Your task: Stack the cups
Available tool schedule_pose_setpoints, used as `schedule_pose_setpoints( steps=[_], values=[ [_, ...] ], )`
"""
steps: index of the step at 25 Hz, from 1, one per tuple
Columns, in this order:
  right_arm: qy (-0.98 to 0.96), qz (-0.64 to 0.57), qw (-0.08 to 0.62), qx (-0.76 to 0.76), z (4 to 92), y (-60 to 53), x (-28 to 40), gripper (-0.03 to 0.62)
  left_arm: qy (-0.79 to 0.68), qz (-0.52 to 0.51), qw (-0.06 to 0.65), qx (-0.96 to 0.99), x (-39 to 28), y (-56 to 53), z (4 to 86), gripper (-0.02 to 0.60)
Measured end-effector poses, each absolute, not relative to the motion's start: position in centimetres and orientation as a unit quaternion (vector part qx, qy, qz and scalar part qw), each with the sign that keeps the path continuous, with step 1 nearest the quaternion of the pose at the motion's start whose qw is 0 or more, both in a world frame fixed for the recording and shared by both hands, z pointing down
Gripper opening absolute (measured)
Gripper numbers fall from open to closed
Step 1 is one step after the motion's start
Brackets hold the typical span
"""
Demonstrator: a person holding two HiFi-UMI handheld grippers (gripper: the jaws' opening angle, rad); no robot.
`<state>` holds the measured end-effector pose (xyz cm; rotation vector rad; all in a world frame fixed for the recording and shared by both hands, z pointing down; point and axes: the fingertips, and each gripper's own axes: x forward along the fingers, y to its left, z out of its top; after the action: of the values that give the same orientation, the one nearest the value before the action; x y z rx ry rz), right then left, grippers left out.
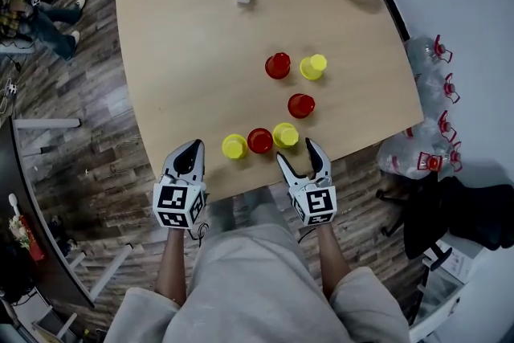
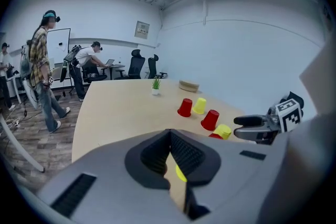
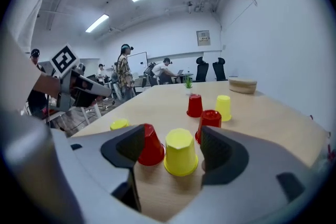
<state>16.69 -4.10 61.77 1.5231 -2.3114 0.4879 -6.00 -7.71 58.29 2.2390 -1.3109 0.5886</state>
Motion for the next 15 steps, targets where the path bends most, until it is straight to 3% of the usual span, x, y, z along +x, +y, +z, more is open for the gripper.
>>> schedule_pose_setpoints(
  steps=[6, 15],
  values=[
    [-0.810, 0.135, 0.124, 0.557, 56.9, -6.8, 17.3, 0.318, -0.482, 0.204, 0.228, 0.821, -5.8, -8.3, 57.0, 0.011],
    [-0.799, 0.132, 0.144, 0.569, 58.5, -11.6, 21.1, 0.313, -0.495, 0.189, 0.213, 0.821, -5.8, -8.8, 54.9, 0.011]
  ],
)
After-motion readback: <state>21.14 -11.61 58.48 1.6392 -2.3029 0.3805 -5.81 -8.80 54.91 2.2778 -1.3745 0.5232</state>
